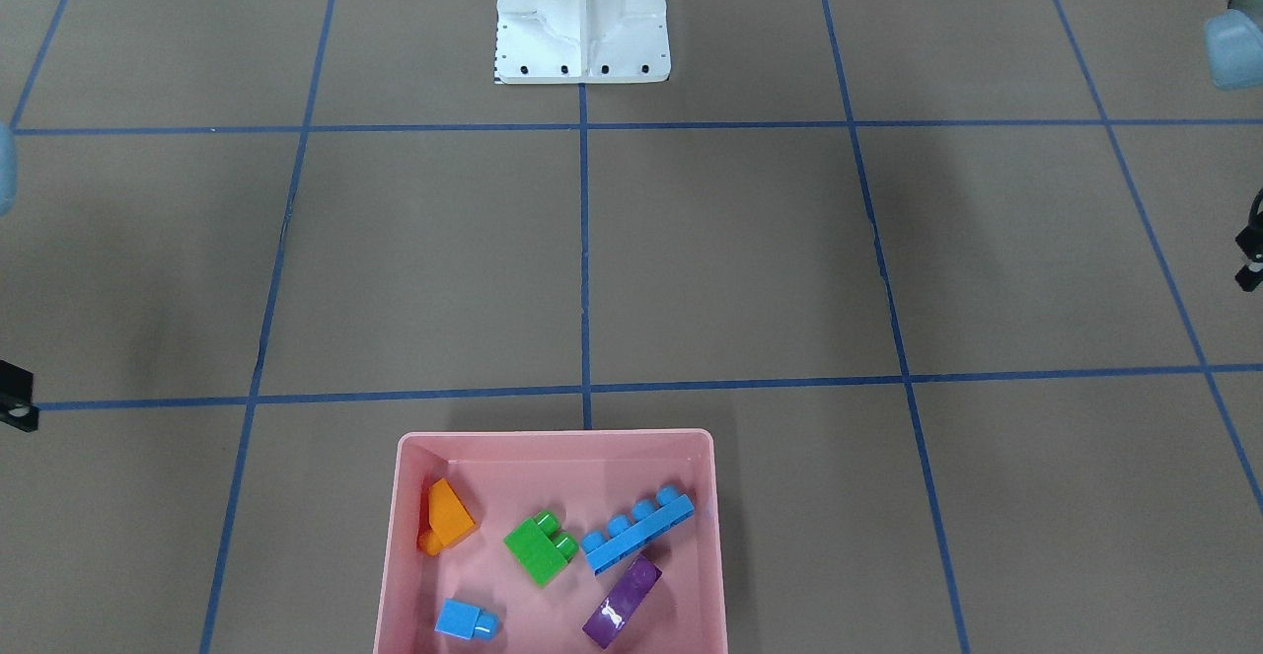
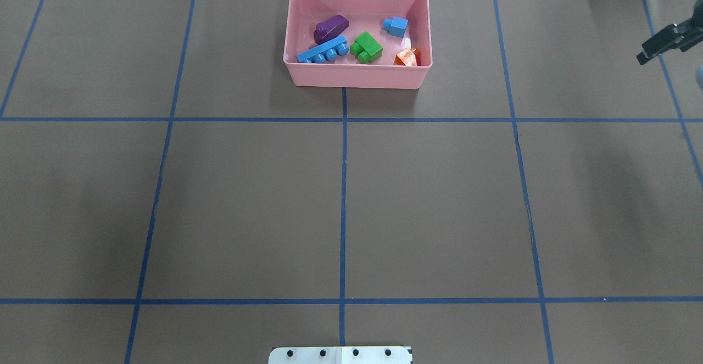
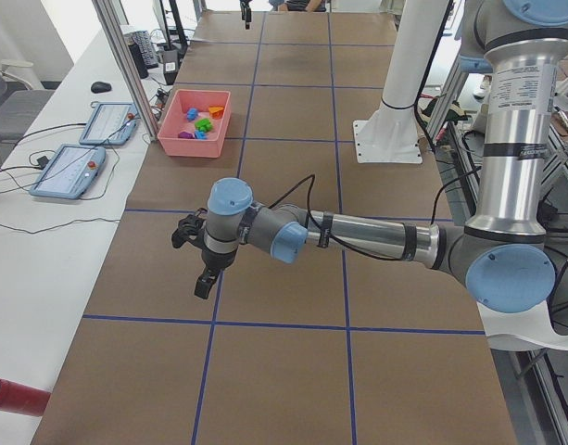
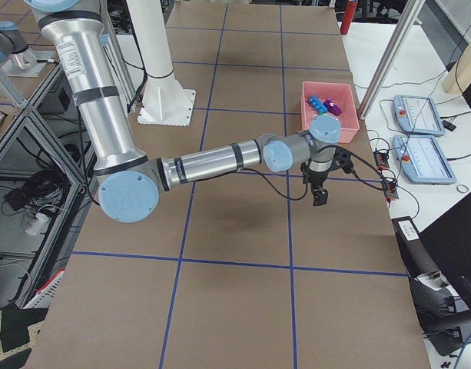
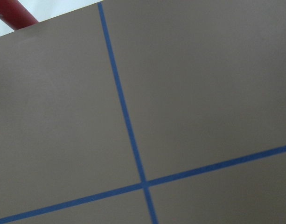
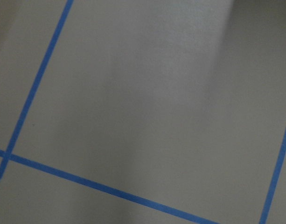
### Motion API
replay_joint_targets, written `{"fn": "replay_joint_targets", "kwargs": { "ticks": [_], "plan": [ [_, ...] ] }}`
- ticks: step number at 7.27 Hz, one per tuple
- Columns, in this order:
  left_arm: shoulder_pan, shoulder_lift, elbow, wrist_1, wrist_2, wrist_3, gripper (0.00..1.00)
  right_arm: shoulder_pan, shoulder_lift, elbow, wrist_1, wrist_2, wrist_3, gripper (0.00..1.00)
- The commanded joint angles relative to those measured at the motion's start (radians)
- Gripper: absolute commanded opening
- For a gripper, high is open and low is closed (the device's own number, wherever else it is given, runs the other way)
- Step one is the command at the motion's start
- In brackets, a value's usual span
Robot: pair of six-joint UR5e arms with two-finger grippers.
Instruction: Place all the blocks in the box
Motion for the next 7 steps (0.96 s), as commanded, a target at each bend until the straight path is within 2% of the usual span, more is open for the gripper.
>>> {"fn": "replay_joint_targets", "kwargs": {
  "ticks": [1,4,6,7],
  "plan": [
    [-0.062,0.005,0.008,0.158,0.003,0.180,1.00,0.008,-0.162,0.001,0.143,-0.006,0.000,1.00],
    [-0.061,-0.009,-0.004,0.231,-0.012,0.145,1.00,0.046,-0.198,-0.005,0.125,0.017,0.005,1.00],
    [-0.061,0.005,-0.034,0.235,-0.136,-0.028,1.00,0.118,-0.253,-0.013,0.125,0.125,0.003,1.00],
    [-0.061,0.005,-0.032,0.230,-0.161,-0.036,1.00,0.139,-0.288,-0.011,0.128,0.129,-0.004,1.00]
  ]
}}
